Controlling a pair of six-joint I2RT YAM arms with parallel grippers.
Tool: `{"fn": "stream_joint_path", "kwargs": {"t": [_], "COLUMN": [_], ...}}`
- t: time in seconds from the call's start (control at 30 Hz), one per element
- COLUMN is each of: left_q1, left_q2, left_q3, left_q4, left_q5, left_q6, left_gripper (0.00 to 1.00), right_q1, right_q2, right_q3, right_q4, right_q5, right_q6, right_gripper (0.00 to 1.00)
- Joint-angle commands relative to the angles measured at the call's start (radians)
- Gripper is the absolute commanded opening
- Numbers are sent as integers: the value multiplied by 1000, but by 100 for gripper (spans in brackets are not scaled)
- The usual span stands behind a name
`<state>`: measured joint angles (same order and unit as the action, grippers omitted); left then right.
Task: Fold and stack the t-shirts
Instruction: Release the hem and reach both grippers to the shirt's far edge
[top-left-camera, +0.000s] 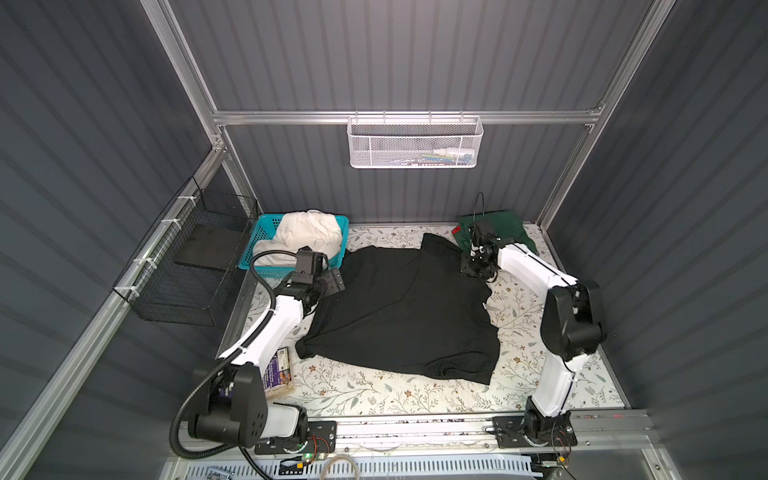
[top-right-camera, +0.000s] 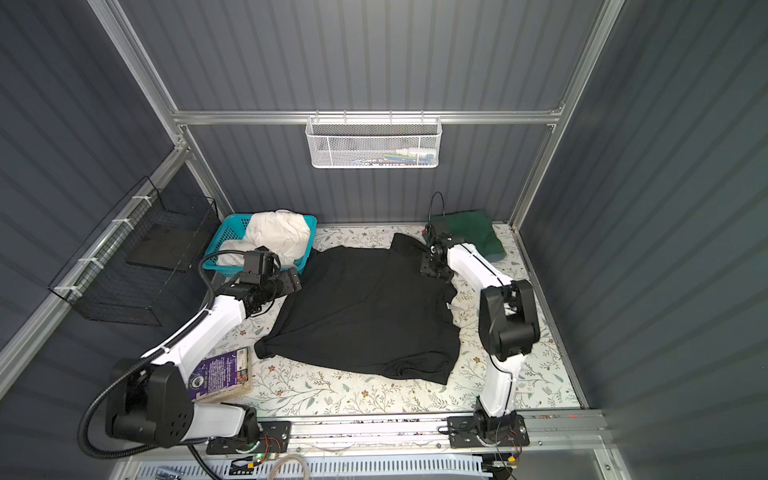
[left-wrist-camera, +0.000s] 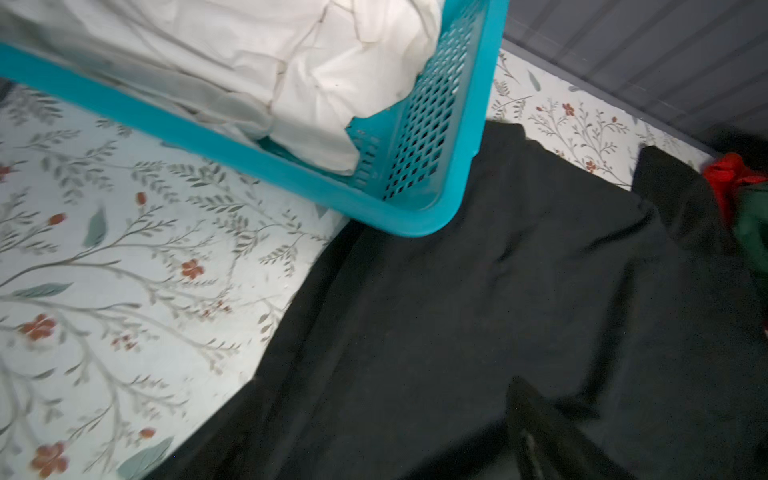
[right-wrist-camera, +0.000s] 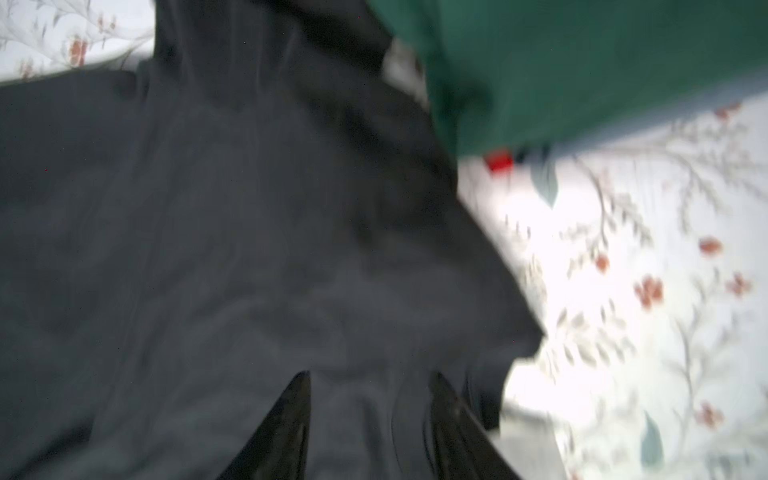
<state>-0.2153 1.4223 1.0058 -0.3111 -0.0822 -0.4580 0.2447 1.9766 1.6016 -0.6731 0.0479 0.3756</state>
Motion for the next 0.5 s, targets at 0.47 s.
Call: {"fn": "stream_joint_path", "kwargs": {"t": [0.47], "left_q1": [-37], "left_q2": [195], "left_q3": [173], "left_q4": [54], "left_q5": [62], "left_q6": [75], "left_gripper": [90], "right_q1": [-67], "right_q2": [400], "right_q3": [494], "right_q4": [-60], "right_q5": [14], "right_q6": [-155], "right_gripper": [45]}}
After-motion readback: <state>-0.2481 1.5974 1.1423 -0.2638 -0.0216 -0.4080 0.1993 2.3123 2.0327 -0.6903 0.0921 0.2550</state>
